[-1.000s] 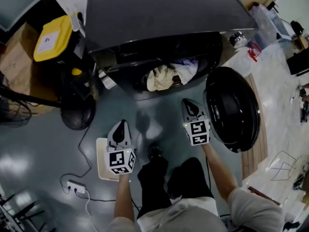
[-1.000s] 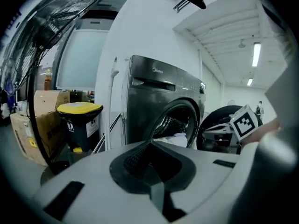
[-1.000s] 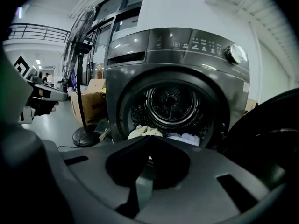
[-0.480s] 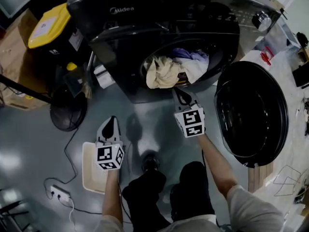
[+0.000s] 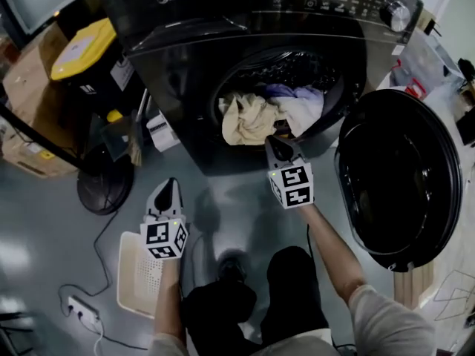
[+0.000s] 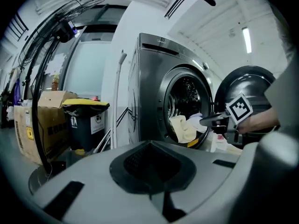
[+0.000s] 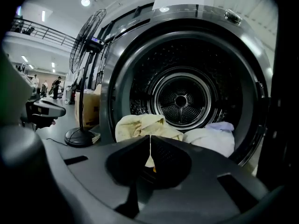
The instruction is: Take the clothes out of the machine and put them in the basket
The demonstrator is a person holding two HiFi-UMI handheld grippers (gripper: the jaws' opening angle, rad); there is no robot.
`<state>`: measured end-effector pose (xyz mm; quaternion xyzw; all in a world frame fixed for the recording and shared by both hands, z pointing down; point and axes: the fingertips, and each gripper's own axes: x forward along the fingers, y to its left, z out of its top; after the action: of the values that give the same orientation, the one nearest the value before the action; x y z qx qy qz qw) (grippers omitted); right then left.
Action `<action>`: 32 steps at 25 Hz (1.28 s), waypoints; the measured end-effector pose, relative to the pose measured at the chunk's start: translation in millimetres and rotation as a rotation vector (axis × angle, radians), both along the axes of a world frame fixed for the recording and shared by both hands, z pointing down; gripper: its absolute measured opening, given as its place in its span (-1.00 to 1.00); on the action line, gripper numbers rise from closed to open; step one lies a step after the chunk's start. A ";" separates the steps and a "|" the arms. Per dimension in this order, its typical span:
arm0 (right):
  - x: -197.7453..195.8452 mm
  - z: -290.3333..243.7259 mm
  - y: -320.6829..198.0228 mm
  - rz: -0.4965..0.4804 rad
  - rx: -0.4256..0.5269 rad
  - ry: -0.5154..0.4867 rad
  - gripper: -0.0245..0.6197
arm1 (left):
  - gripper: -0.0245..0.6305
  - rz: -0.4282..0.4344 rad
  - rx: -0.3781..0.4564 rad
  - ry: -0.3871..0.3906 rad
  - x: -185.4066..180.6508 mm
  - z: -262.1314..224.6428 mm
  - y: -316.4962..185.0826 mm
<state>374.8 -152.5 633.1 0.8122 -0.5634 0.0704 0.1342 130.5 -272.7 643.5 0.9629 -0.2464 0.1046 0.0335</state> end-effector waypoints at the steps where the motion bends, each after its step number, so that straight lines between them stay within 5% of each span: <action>1: -0.6 0.6 1.1 -0.002 0.004 0.007 -0.85 | -0.87 -0.001 0.009 0.002 1.3 -1.1 -0.1; 8: 0.6 -5.3 -5.7 -0.028 0.024 -0.058 -0.75 | -0.87 -0.003 0.056 0.017 -1.5 -18.5 9.8; 10: 2.4 -5.7 -16.1 -0.047 0.038 -0.098 -0.15 | -0.87 -0.019 0.061 0.021 -10.8 -22.5 10.8; 12: 9.7 -6.2 -29.3 -0.050 0.064 -0.117 0.23 | -0.87 -0.035 0.052 0.031 -16.9 -24.0 12.1; 16: 32.4 7.0 -64.8 -0.020 0.033 -0.162 0.56 | -0.87 -0.029 0.059 0.022 -18.5 -22.5 18.1; 20: 48.2 28.7 -89.8 0.016 -0.055 -0.230 0.60 | -0.87 -0.019 0.058 0.019 -19.0 -18.8 20.4; 26: 55.9 62.4 -98.6 0.033 -0.190 -0.155 0.59 | -0.87 -0.014 0.060 0.025 -22.6 -16.4 15.6; 27: 56.1 65.4 -96.3 0.037 -0.201 -0.135 0.52 | -0.87 -0.014 0.058 0.027 -23.0 -16.0 14.5; 29: 54.9 63.8 -93.9 0.046 -0.218 -0.081 0.09 | -0.87 -0.013 0.057 0.028 -23.7 -15.1 11.5; 32: 52.8 59.7 -93.4 0.050 -0.237 -0.016 -0.17 | -0.87 -0.013 0.058 0.027 -25.8 -12.7 7.8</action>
<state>427.6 -245.9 692.8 0.8039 -0.5317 0.1461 0.2230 104.7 -264.8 630.8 0.9632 -0.2552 0.0844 0.0095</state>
